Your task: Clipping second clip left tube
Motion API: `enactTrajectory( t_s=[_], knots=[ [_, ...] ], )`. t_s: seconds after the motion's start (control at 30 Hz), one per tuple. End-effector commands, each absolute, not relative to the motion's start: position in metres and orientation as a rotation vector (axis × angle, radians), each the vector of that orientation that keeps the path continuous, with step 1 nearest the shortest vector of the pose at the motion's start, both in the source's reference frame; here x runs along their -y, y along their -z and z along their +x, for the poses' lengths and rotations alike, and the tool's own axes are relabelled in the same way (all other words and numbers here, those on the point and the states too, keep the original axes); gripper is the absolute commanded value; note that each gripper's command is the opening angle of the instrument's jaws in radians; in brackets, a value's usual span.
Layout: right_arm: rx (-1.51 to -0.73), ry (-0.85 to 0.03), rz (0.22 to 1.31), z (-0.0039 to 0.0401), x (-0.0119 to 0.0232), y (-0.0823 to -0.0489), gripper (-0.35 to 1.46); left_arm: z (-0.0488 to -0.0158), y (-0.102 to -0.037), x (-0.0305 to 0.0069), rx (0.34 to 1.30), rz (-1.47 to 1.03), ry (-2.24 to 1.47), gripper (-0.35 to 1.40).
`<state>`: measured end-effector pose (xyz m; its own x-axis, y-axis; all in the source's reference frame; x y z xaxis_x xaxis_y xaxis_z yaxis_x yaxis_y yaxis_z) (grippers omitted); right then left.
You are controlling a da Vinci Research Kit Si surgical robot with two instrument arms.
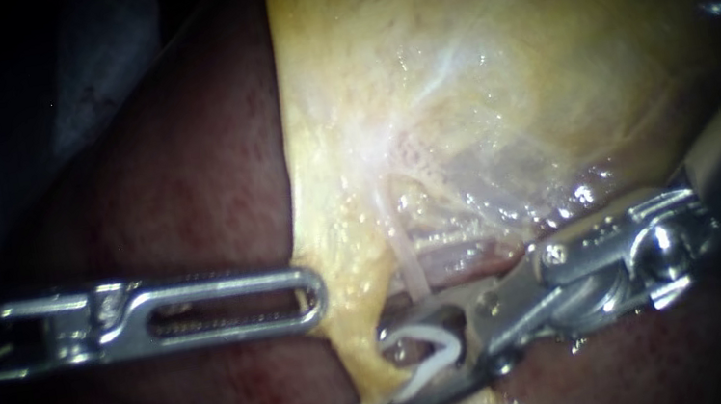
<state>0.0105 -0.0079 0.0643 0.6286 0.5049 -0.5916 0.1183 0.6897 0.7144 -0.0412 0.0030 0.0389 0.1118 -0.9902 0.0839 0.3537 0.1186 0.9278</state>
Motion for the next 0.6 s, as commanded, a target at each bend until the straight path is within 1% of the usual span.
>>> enactTrajectory(
  t_s=[0.03,0.2,0.4,0.6],
  knots=[
    [-0.881,-0.252,0.802,0.0107,0.0081,-0.0645,0.46,-0.0413,-0.0389,-0.003,0.918,0.908,1.219,-0.33],
    [-0.876,-0.25,0.81,0.0115,0.0088,-0.0653,0.46,-0.0413,-0.0389,-0.003,0.918,0.908,1.219,-0.33],
    [-0.872,-0.259,0.815,0.0121,0.0087,-0.0656,0.42,-0.0413,-0.0389,-0.0029,0.918,0.907,1.219,-0.33],
    [-0.859,-0.285,0.828,0.0124,0.0086,-0.0657,0.36,-0.0414,-0.0389,-0.0029,0.918,0.907,1.219,-0.33]
  ],
)
